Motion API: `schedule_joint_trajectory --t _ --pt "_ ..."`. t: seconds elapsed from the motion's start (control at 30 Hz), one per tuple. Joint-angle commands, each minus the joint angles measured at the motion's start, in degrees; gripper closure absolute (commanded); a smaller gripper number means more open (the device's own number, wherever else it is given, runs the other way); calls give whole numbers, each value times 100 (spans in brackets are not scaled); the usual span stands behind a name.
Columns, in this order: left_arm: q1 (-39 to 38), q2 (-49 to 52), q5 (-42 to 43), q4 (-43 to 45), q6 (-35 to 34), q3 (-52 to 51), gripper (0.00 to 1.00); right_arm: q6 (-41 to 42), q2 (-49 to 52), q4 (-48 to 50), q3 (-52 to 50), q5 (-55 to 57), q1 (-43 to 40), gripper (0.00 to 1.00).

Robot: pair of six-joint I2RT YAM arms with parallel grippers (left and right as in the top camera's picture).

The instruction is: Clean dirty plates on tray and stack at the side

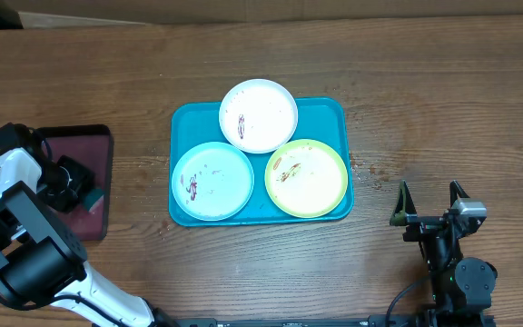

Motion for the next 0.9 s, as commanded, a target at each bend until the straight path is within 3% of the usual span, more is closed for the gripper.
schedule_joint_trajectory --t 0.0,0.1,0.17,0.27,0.43,0.63,0.87 --pt "-4 -59 -44 -22 7 -125 62 -15 -42 35 -57 39 26 0" --pt "-4 -59 -44 -42 4 -96 74 -15 -39 35 -57 39 26 0" --pt "-4 -61 -44 -39 4 -52 87 -15 -42 35 -57 39 26 0" --pt "-4 -63 -42 -216 4 149 95 -15 -42 35 -57 39 26 0" --pt "-4 -63 -42 -1152 9 1056 96 -15 -42 35 -57 39 26 0" --pt "0 -63 -42 -2594 31 2962 96 -15 -42 35 -57 39 26 0" --pt "-7 -72 -42 -3178 52 4339 96 -15 -39 35 -57 39 26 0"
